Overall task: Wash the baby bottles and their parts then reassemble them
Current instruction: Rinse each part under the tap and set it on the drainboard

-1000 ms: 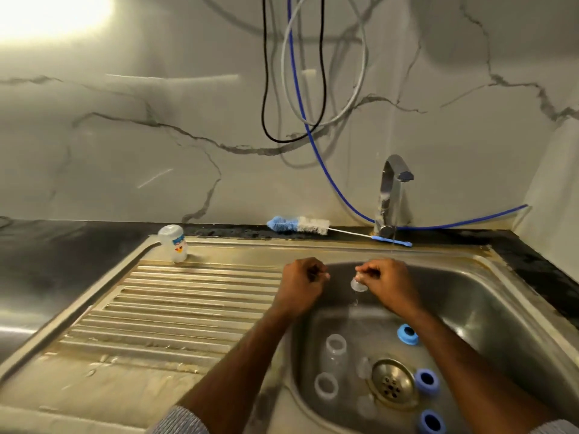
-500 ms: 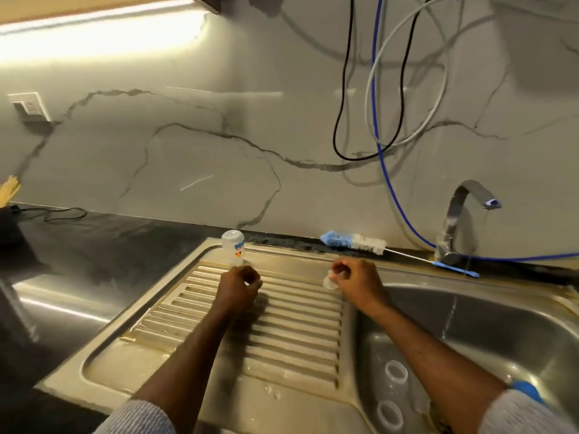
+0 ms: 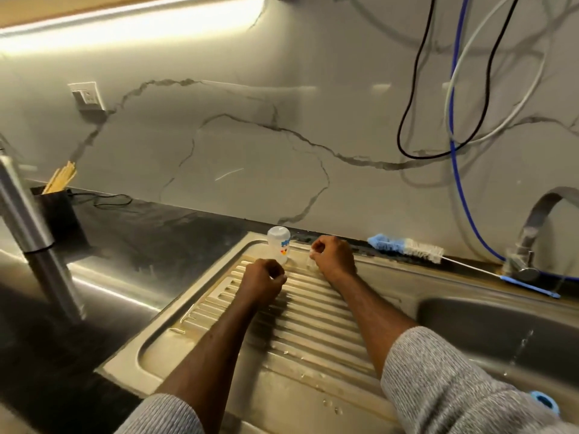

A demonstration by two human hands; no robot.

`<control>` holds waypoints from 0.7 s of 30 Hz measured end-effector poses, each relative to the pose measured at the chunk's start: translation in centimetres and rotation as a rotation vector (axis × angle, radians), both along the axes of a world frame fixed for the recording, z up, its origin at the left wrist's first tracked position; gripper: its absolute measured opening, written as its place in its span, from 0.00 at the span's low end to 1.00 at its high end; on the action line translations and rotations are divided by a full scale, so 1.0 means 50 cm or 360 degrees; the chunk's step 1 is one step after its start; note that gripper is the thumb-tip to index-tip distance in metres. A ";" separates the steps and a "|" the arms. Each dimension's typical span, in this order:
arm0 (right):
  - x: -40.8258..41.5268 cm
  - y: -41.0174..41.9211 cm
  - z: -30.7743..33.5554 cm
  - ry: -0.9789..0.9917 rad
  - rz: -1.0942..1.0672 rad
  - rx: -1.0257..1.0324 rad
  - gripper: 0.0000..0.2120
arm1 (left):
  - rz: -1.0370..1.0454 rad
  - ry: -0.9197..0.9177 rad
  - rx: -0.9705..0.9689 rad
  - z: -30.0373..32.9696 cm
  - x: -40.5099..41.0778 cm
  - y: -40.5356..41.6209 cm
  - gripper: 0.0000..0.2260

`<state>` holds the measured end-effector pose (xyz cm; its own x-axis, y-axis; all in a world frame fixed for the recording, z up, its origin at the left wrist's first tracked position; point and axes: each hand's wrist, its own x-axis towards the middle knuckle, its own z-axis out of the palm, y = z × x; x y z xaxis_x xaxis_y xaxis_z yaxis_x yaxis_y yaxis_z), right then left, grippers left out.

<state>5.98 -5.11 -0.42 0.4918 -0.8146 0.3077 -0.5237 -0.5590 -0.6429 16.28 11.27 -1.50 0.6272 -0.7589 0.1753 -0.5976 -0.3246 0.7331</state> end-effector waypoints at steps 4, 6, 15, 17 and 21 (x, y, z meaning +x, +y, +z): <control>0.009 -0.004 -0.005 0.0086 -0.0017 0.0048 0.07 | -0.0046 -0.0018 -0.0008 -0.001 -0.014 -0.005 0.05; 0.005 -0.003 -0.009 0.0123 0.0023 0.0097 0.12 | -0.0054 -0.0048 -0.0006 0.002 -0.020 -0.012 0.05; -0.166 -0.012 -0.015 -0.0082 0.0142 0.0056 0.09 | -0.0130 -0.0022 -0.0122 0.007 -0.086 -0.077 0.04; -0.243 -0.019 -0.026 -0.0085 0.0153 0.0063 0.12 | -0.0188 0.0012 -0.0159 0.009 -0.131 -0.109 0.02; -0.418 -0.049 -0.048 -0.0052 0.0081 0.0042 0.13 | -0.0291 0.0089 -0.0219 0.008 -0.255 -0.179 0.03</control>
<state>-14.91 -7.54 -2.83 0.5230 -0.7967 0.3028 -0.4735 -0.5670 -0.6740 3.53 2.32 -1.09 0.4932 -0.8321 0.2537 -0.5945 -0.1095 0.7966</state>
